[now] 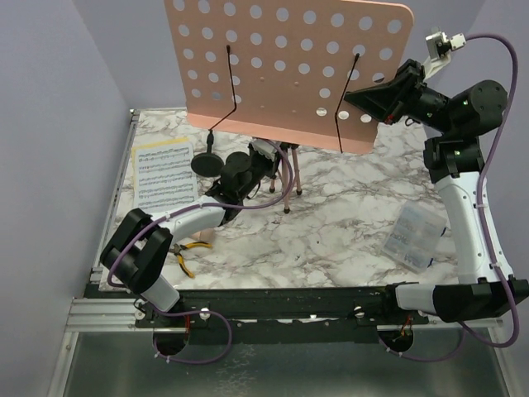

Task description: Set up the instrument practice props

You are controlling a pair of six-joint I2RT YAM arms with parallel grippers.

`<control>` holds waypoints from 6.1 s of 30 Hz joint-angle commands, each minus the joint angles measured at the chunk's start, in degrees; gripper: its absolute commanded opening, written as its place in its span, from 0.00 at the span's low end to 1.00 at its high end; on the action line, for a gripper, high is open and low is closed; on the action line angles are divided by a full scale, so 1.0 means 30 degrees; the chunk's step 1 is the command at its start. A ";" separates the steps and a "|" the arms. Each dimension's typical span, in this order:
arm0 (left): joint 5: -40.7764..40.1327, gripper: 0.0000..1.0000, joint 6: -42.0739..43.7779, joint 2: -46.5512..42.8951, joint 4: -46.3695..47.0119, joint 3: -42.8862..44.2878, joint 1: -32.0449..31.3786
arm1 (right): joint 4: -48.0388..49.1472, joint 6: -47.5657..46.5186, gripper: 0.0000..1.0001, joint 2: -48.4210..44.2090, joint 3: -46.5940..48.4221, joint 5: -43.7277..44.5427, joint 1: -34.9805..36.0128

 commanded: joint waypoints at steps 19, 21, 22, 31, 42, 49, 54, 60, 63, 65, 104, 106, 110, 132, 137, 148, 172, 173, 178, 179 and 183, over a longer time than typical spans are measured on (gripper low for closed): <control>0.0581 0.00 0.1074 -0.0664 -0.2013 0.0440 -0.1425 | -0.9455 -0.4270 0.86 -0.1235 0.1678 0.7731 0.0229; 0.0468 0.00 0.1151 -0.0663 -0.2106 0.0425 -0.1467 | -0.9383 -0.4440 0.89 -0.1889 0.1296 0.8088 0.0218; 0.0472 0.00 0.1151 -0.0645 -0.2137 0.0453 -0.1456 | -0.9639 -0.4685 0.92 -0.2158 0.1246 0.8551 0.0218; 0.0464 0.00 0.0995 -0.0380 -0.2518 0.0660 -0.1464 | -1.2520 -0.6937 1.00 -0.4736 0.1257 1.2152 0.0203; -0.0138 0.00 0.1272 -0.0317 -0.2846 0.0850 -0.1492 | -1.0407 -0.6994 1.00 -0.7873 -0.3364 1.1365 0.0213; -0.0323 0.00 0.1235 -0.0259 -0.3016 0.0982 -0.1449 | -1.1358 -0.7250 0.99 -1.0013 -0.3733 1.4587 0.0218; -0.0175 0.00 0.1100 -0.0151 -0.3076 0.1051 -0.1452 | -1.2203 -0.7967 1.00 -1.2264 -0.4126 2.1039 0.0218; -0.0210 0.00 0.1034 -0.0090 -0.3150 0.1043 -0.1464 | -1.1022 -0.9170 0.99 -1.3012 -0.6700 3.0926 0.0218; -0.0213 0.00 0.0951 -0.0061 -0.3165 0.1011 -0.1449 | -0.9518 -0.8869 1.00 -1.2750 -0.9145 3.1456 0.0211; -0.0073 0.00 0.0917 -0.0005 -0.3217 0.1082 -0.1450 | -0.8691 -0.8531 0.99 -1.2160 -1.0757 3.1009 0.0203; 0.0858 0.00 0.0218 -0.0318 -0.3750 0.1656 -0.1288 | 1.8850 -1.9311 0.46 0.3102 -2.0154 2.4540 1.0908; 0.0864 0.00 0.0232 -0.0359 -0.3751 0.1627 -0.1282 | 1.9355 -1.9471 0.45 0.3838 -1.9879 2.5018 1.0922; 0.0919 0.00 0.0209 -0.0384 -0.3751 0.1627 -0.1292 | 2.1649 -2.0249 0.45 0.5868 -1.9244 2.6568 1.1102; -0.2313 0.00 0.2954 -0.0639 -0.4411 0.1361 -0.1264 | 1.8144 -2.1078 0.00 0.5350 -2.0538 2.2213 0.7887; -0.2990 0.00 0.3420 -0.0616 -0.4868 0.1595 -0.0863 | 1.4988 -2.1397 0.00 0.3460 -2.1160 2.1431 0.5976; -0.1311 0.00 0.1737 -0.0987 -0.9301 0.3668 0.0626 | 0.8664 -2.0475 0.00 0.3751 -1.8723 2.3226 0.4875; -0.2140 0.00 0.2658 -0.0723 -1.0395 0.4252 0.0599 | 0.8545 -1.9871 0.00 0.5717 -1.9394 2.1190 0.3966; -0.2312 0.00 0.2686 -0.0541 -1.0219 0.4077 0.0312 | 0.8492 -1.9786 0.00 0.5567 -1.9408 2.1083 0.3967; -0.1710 0.00 0.1815 0.0190 -0.9559 0.3705 -0.0015 | 0.6492 -1.8998 0.09 0.4801 -1.8820 1.9706 0.3963; -0.1661 0.00 0.1726 0.0289 -0.9580 0.3733 -0.0058 | 0.5764 -1.8787 0.12 0.4566 -1.8677 1.9632 0.3996; -0.1763 0.00 0.1710 0.0554 -0.9551 0.3677 -0.0287 | 0.3640 -1.7085 0.25 0.2969 -1.8185 2.0058 0.3968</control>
